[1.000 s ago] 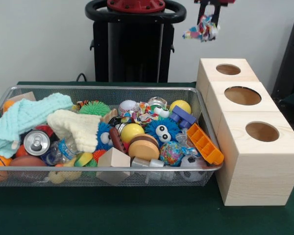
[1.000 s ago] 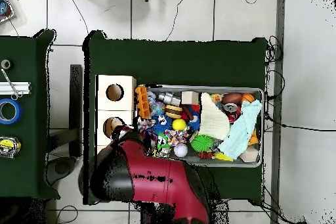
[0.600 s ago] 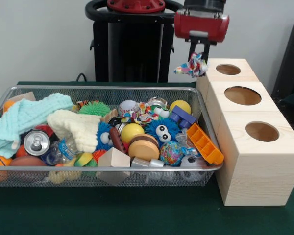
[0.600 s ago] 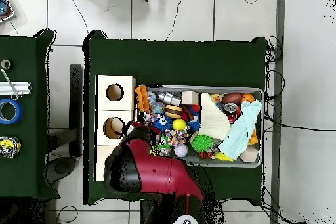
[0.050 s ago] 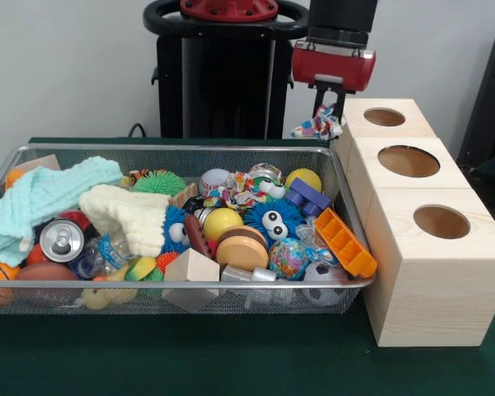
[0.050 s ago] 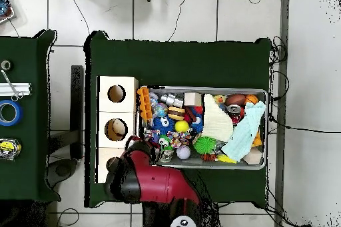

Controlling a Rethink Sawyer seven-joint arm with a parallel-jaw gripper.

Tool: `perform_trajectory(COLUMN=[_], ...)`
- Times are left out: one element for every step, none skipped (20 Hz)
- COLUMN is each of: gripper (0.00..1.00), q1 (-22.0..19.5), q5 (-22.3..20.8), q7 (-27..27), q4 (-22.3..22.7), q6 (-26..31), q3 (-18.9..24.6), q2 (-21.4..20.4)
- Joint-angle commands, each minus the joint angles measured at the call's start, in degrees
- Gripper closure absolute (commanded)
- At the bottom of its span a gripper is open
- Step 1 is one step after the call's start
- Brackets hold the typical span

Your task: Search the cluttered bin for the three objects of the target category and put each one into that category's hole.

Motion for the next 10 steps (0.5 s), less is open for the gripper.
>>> perform_trajectory(gripper=[1.00, 1.00, 1.00, 1.00, 1.00, 1.00, 1.00, 1.00, 1.00, 1.00], q1=[4.26, 4.79, 5.32, 5.76, 6.21, 6.59, 6.97, 7.32, 7.90, 8.12], q5=[5.70, 6.19, 6.68, 7.16, 7.64, 8.05, 8.35, 8.62, 8.93, 9.25], q7=[13.71, 13.75, 13.80, 13.83, 13.87, 13.89, 13.85, 13.89, 14.09, 14.13], q4=[2.77, 2.36, 1.94, 1.41, 0.88, 0.55, -0.25, -0.65, -1.21, -1.35], q6=[11.62, 12.64, 13.65, 14.52, 15.39, 16.02, 17.35, 17.99, 18.31, 18.19], q3=[0.99, 0.64, 0.29, -0.09, -0.47, -0.76, -1.19, -1.50, -1.90, -1.98], q2=[-5.26, -5.51, -5.76, -5.85, -5.94, -6.04, -6.12, -6.13, -5.73, -5.45])
